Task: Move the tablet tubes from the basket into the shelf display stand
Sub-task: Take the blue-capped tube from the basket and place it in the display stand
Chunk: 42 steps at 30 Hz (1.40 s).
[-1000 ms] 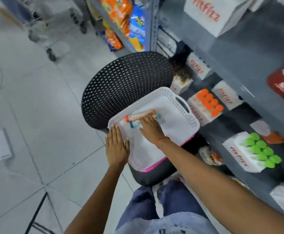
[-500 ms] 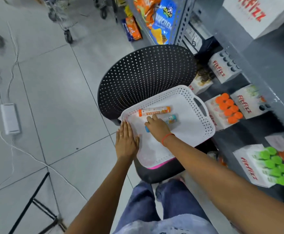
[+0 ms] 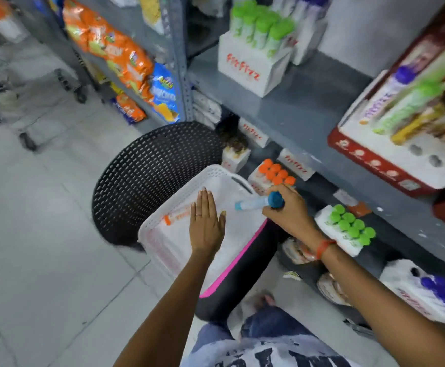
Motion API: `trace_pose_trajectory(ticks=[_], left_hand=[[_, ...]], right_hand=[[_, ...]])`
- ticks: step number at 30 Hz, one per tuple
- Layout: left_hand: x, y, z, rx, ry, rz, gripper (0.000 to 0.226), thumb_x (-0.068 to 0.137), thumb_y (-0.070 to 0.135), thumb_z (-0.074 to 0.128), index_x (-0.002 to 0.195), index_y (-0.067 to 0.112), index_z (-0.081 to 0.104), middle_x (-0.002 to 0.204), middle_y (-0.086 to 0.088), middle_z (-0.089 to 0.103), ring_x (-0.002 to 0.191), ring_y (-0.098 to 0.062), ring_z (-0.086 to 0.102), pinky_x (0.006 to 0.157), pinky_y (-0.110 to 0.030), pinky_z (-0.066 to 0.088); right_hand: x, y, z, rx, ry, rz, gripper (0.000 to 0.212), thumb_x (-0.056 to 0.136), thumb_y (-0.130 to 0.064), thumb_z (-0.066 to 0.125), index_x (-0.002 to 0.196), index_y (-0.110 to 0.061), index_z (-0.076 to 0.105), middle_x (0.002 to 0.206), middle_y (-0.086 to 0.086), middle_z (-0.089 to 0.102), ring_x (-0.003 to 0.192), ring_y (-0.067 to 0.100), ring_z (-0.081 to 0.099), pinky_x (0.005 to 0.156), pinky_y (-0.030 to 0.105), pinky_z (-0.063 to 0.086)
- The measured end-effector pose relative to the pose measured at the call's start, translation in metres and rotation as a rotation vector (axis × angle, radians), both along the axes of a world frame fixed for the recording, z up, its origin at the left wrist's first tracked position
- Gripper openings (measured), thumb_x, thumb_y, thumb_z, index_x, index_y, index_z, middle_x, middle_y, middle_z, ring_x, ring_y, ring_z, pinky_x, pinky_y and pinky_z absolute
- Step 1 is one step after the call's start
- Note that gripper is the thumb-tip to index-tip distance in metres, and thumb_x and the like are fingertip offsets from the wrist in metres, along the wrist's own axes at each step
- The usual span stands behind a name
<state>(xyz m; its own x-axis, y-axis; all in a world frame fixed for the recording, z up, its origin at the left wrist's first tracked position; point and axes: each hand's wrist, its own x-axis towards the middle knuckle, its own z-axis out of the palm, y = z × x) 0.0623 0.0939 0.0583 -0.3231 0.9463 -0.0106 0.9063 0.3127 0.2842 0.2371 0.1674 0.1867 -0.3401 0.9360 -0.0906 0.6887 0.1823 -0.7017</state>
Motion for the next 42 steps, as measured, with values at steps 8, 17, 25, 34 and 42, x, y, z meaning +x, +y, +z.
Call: trace_pose_trajectory(ticks=[8, 17, 25, 34, 42], left_hand=[[0.097, 0.117, 0.082, 0.241, -0.041, -0.381, 0.064, 0.093, 0.036, 0.033, 0.141, -0.006, 0.025, 0.147, -0.026, 0.031, 0.136, -0.037, 0.032, 0.112, -0.043, 0.021], [0.159, 0.168, 0.11, 0.108, -0.011, -0.448, 0.085, 0.091, 0.058, 0.008, 0.143, -0.007, 0.019, 0.152, -0.026, 0.021, 0.142, -0.035, 0.017, 0.117, -0.041, 0.004], [0.154, 0.173, 0.105, 0.046, 0.056, -0.461, 0.083, 0.089, 0.064, 0.006, 0.149, 0.008, -0.004, 0.158, -0.011, -0.004, 0.145, -0.025, -0.006, 0.114, -0.035, -0.009], [0.156, 0.171, 0.111, 0.011, 0.106, -0.46, 0.086, 0.084, 0.066, -0.001, 0.149, 0.011, -0.007, 0.158, -0.009, -0.008, 0.144, -0.025, -0.009, 0.112, -0.035, -0.009], [0.156, 0.171, 0.11, 0.004, 0.121, -0.453, 0.084, 0.086, 0.067, 0.001, 0.149, 0.011, -0.008, 0.158, -0.009, -0.009, 0.144, -0.025, -0.01, 0.114, -0.036, -0.007]], right_hand=[[0.138, 0.011, 0.112, 0.262, -0.069, -0.277, 0.031, 0.077, -0.004, 0.067, 0.106, -0.013, 0.062, 0.106, 0.007, 0.059, 0.097, 0.023, 0.059, 0.084, 0.03, 0.043], [0.228, 0.047, 0.184, 0.469, -0.186, -0.608, 0.039, 0.073, -0.012, 0.07, 0.111, -0.014, 0.063, 0.11, 0.02, 0.065, 0.1, 0.035, 0.061, 0.086, 0.035, 0.047], [0.222, 0.089, 0.176, 0.461, -0.171, -0.522, 0.044, 0.079, -0.006, 0.064, 0.123, -0.008, 0.057, 0.122, 0.019, 0.056, 0.111, 0.034, 0.055, 0.099, 0.037, 0.043], [0.212, 0.118, 0.19, 0.391, -0.287, -0.356, 0.043, 0.085, -0.01, 0.059, 0.127, -0.011, 0.052, 0.129, 0.016, 0.053, 0.117, 0.033, 0.051, 0.104, 0.043, 0.043], [0.213, 0.125, 0.186, 0.29, -0.317, -0.333, 0.04, 0.083, -0.011, 0.064, 0.122, -0.009, 0.058, 0.126, 0.021, 0.05, 0.118, 0.034, 0.047, 0.103, 0.038, 0.039]])
